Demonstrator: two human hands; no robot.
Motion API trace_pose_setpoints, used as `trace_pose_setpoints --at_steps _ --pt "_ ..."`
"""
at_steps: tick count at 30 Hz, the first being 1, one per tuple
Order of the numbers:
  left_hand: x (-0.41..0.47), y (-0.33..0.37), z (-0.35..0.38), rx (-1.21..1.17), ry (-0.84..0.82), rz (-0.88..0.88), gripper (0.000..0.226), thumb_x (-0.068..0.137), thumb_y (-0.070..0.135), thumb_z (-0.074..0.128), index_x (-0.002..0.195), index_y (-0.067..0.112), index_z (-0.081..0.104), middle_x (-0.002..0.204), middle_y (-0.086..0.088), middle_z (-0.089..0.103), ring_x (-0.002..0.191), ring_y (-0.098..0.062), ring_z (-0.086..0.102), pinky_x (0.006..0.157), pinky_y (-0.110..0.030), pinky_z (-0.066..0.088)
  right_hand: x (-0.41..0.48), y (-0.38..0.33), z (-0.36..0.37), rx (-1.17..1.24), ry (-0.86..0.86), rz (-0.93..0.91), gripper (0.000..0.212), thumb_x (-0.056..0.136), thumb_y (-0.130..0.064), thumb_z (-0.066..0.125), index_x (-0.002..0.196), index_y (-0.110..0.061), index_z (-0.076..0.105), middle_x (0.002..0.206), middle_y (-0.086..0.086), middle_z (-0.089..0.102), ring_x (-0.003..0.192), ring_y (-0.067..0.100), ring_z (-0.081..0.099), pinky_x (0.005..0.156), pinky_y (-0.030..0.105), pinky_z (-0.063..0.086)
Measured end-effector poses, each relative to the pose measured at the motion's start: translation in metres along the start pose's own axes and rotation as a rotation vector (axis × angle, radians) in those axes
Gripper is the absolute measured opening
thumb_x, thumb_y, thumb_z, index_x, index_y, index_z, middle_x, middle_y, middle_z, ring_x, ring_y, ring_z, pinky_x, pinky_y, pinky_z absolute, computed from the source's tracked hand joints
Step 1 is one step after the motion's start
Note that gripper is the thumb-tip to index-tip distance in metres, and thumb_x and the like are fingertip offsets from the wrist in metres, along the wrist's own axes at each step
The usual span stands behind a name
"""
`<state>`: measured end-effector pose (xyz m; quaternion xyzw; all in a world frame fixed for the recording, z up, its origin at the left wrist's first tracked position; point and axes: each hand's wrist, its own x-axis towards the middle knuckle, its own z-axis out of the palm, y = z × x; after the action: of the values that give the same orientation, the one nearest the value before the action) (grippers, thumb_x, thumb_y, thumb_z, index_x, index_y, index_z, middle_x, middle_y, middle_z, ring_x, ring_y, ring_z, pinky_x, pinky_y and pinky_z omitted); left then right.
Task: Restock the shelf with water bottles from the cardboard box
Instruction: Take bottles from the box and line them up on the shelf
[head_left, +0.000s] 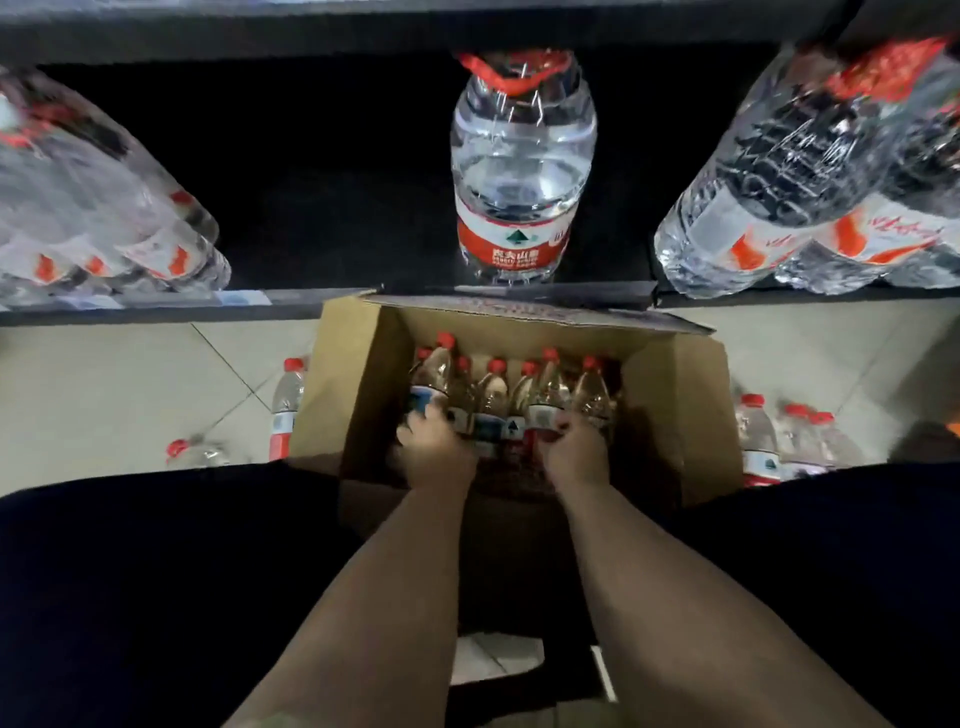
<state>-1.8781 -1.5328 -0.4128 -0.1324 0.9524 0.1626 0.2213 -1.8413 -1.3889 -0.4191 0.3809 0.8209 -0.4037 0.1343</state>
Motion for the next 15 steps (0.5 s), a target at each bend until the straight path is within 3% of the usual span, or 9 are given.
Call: trace_pose_setpoints --at_steps 4,7,12,15 --pt "0.035 -0.002 0.001 -0.046 -0.069 -0.097 0.066 0.085 0.036 0.067 0.139 0.016 0.036 0.137 -0.012 0.042 0.127 -0.034 0.040 0.099 -0.046 0.040 0.024 0.007 0.022 -0.049 -0.037 0.063 0.035 0.081 -0.020 0.065 0.115 -0.018 0.057 0.107 0.001 0.060 0.102 0.025 0.061 0.083 0.030 0.050" --pt "0.060 -0.008 0.000 -0.112 -0.087 -0.115 0.061 0.091 0.033 0.061 0.141 0.012 0.034 0.142 -0.015 0.038 0.132 -0.036 0.035 0.102 -0.046 0.038 0.038 0.009 0.033 -0.042 0.024 0.154 0.035 0.085 -0.015 0.063 0.119 -0.014 0.055 0.114 0.011 0.061 0.103 0.029 0.060 0.080 0.029 0.046" --pt "0.075 -0.024 0.019 -0.319 -0.230 -0.249 0.076 0.095 0.047 0.051 0.154 0.020 0.013 0.155 -0.016 0.027 0.139 -0.038 0.032 0.109 -0.046 0.030 0.051 0.005 0.054 -0.204 0.073 0.246 0.059 0.083 -0.021 0.069 0.133 -0.001 0.043 0.133 0.019 0.045 0.123 0.034 0.047 0.099 0.037 0.045" --pt "0.078 -0.025 0.022 -0.400 -0.230 -0.326 0.082 0.091 0.060 0.048 0.153 0.016 0.017 0.155 -0.015 0.030 0.139 -0.035 0.034 0.111 -0.042 0.027 0.051 0.007 0.070 -0.272 0.081 0.258 0.068 0.087 -0.024 0.063 0.142 -0.001 0.031 0.146 0.020 0.031 0.135 0.034 0.032 0.109 0.041 0.035"
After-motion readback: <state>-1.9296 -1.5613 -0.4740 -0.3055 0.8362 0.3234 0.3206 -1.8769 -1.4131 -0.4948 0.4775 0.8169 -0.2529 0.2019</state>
